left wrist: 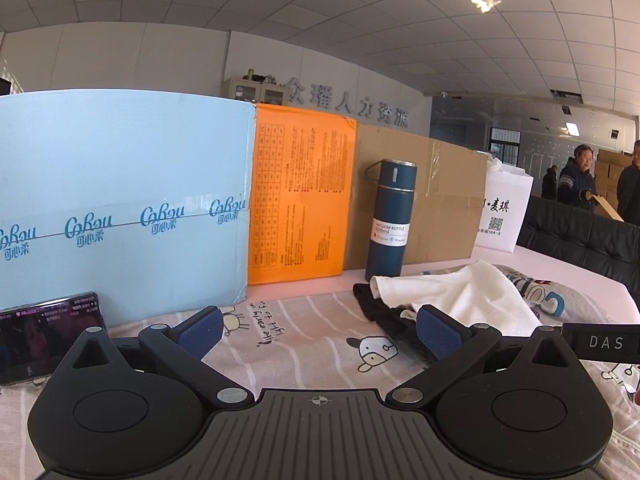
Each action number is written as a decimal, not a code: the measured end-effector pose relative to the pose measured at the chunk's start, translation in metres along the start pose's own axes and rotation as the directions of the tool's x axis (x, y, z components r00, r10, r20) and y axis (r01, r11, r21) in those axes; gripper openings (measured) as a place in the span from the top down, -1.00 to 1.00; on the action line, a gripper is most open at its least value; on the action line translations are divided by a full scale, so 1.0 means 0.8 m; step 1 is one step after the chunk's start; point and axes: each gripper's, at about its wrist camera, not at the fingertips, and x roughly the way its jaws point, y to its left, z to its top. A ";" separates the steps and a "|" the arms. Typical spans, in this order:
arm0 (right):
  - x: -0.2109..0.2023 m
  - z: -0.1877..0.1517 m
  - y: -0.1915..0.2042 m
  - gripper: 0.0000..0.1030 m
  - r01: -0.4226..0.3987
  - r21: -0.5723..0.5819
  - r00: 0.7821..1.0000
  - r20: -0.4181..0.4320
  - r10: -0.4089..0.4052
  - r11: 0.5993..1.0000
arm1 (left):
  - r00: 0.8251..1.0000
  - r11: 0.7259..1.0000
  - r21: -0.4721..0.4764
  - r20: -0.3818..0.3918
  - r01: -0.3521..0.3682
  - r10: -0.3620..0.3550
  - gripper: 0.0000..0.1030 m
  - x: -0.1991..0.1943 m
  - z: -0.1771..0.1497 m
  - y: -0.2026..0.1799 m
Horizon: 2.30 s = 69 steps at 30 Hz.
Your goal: Fold clothes
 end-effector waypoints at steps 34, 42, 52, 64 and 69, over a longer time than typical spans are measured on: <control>0.013 -0.019 -0.004 -1.00 0.015 -0.009 0.998 -0.054 -0.015 1.000 | 1.000 0.997 0.078 -0.023 -0.009 0.011 -1.00 0.001 -0.013 -0.019; 0.010 -0.019 -0.002 -1.00 0.017 -0.014 0.999 -0.048 -0.018 1.000 | 1.000 0.997 0.073 -0.012 0.001 0.000 -1.00 -0.002 -0.011 -0.018; 0.009 -0.018 -0.001 -1.00 0.020 -0.020 0.999 -0.045 -0.021 1.000 | 1.000 0.997 0.073 -0.003 0.010 -0.010 -1.00 -0.004 -0.010 -0.019; 0.008 -0.016 0.003 -1.00 0.012 -0.032 0.999 -0.038 -0.013 0.999 | 1.000 0.997 0.072 0.003 0.015 -0.015 -1.00 -0.007 -0.008 -0.018; 0.008 -0.016 0.004 -1.00 0.010 -0.036 0.999 -0.039 -0.012 0.999 | 1.000 0.998 0.070 0.002 0.010 -0.010 -1.00 -0.007 -0.006 -0.018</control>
